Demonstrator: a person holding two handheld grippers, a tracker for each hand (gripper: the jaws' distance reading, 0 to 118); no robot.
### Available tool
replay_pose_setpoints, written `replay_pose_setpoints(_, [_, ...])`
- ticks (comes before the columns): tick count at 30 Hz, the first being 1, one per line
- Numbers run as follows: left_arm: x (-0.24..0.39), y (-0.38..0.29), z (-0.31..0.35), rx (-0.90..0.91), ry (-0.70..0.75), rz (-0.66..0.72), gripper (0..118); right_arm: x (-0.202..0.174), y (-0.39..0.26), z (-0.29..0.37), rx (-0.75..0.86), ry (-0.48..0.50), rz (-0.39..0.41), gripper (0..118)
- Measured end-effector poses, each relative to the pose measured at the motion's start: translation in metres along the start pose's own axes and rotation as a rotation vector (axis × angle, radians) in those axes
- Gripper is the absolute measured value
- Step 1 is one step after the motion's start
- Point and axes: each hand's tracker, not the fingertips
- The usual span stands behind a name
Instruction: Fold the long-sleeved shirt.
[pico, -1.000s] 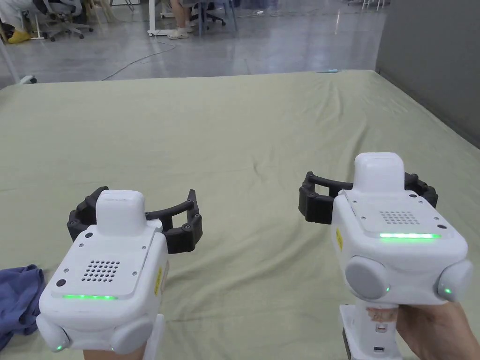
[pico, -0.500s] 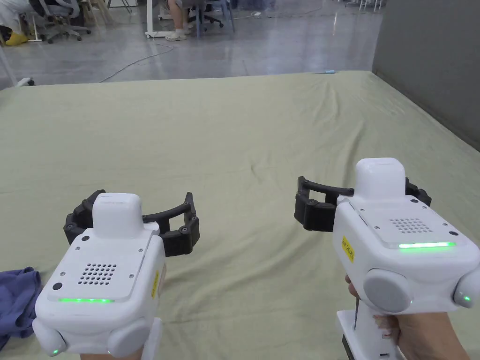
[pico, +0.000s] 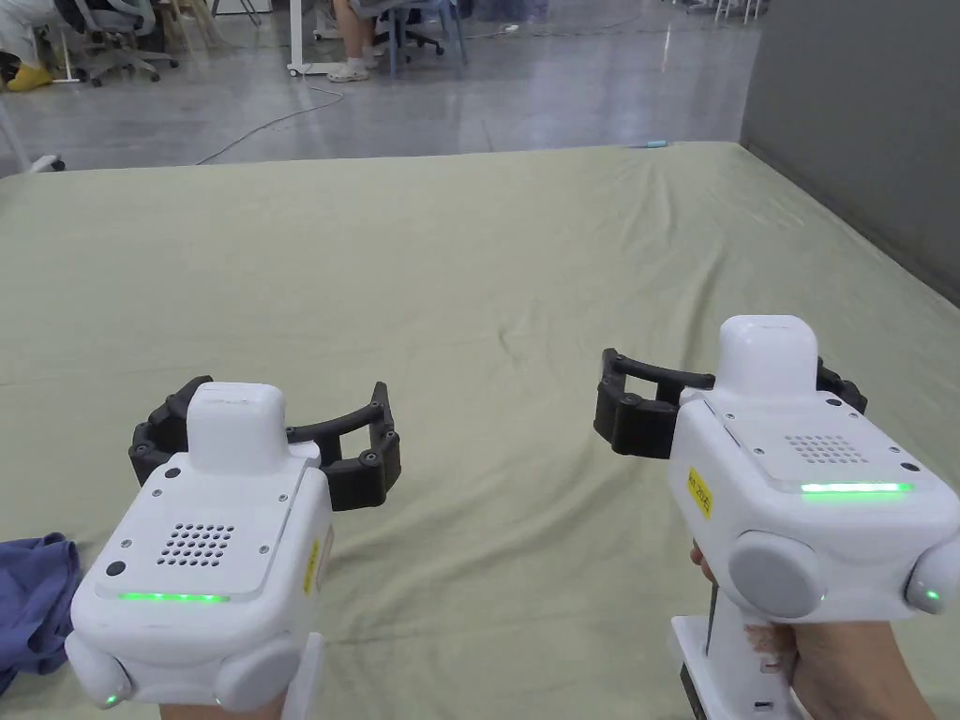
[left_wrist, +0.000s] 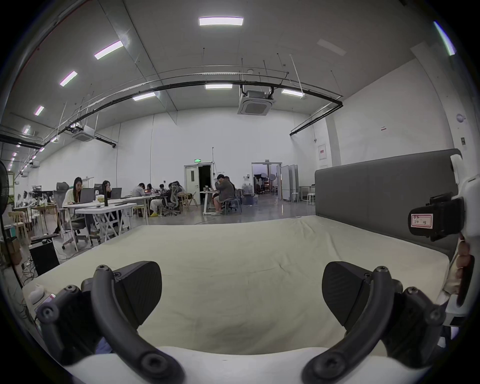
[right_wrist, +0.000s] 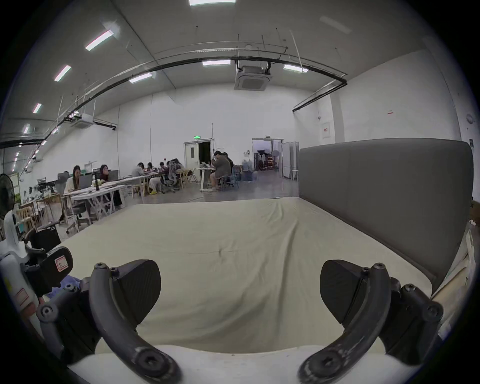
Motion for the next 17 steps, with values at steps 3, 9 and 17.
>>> replay_pose_setpoints(3, [-0.0001, 0.0015, 0.0006, 0.004, 0.004, -0.004, 118, -0.0004, 0.0000, 0.0015, 0.014, -0.016, 0.017, 118])
replay_pose_setpoints(9, [-0.0018, 0.0026, 0.0011, 0.003, 0.014, 0.010, 118, -0.0006, -0.0005, 0.0023, 0.010, 0.004, 0.020, 118])
replay_pose_setpoints(17, [-0.0012, 0.0016, 0.0013, 0.000, 0.014, -0.003, 118, -0.0009, -0.0013, 0.0010, 0.004, -0.002, 0.027, 118])
